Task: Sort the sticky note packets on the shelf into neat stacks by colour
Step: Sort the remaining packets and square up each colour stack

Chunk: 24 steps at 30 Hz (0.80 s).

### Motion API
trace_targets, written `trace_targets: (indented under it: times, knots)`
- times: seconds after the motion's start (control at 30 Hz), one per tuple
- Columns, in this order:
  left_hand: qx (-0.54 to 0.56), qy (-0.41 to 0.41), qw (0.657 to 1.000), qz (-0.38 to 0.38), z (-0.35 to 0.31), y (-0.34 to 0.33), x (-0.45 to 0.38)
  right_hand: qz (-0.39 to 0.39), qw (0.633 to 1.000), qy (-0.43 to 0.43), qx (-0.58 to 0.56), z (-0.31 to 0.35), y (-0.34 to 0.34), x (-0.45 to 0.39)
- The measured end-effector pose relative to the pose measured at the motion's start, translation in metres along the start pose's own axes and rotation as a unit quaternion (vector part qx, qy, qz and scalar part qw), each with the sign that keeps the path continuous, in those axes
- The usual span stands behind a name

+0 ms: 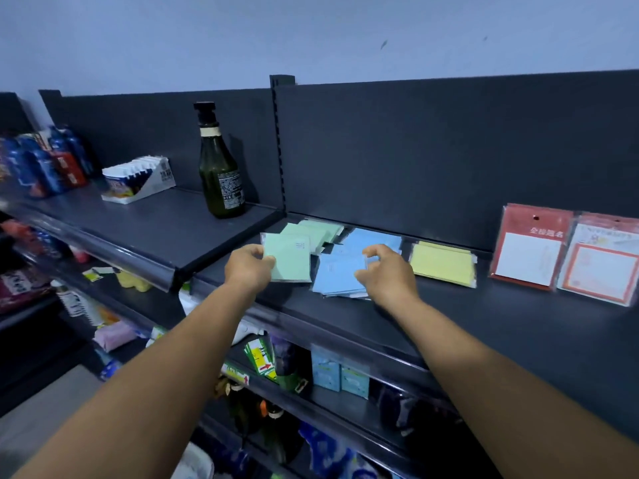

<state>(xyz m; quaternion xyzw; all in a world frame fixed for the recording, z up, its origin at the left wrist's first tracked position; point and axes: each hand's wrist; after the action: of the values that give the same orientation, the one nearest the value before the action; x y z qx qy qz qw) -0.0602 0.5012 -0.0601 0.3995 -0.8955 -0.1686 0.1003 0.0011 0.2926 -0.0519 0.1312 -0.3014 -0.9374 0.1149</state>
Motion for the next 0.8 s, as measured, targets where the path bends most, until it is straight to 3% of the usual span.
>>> trace_targets:
  times: [0.27, 0.57, 0.8]
  knots:
    - [-0.047, -0.034, 0.997, 0.053, 0.0, 0.002, -0.049, -0.038, 0.985, -0.044, 0.162, 0.013, -0.029, -0.01]
    - [-0.182, -0.075, 0.978, 0.071, -0.005, -0.019, -0.084, -0.059, 0.975, -0.059, 0.206, 0.02, -0.038, -0.007]
    - [-0.276, -0.158, 0.946, 0.069, -0.003, -0.015, -0.076, -0.071, 0.97, -0.053, 0.226, 0.023, -0.042, -0.003]
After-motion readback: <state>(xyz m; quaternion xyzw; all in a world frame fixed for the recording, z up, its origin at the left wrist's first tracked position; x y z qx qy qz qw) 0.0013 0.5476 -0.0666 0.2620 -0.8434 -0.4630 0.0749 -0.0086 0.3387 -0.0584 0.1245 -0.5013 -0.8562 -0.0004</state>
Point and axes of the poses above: each hand's wrist, its own x-axis away from the middle knuckle, its own y-axis out of the back of the hand, z = x × y, and after that the axes turned 5 degrees about y, right-handed
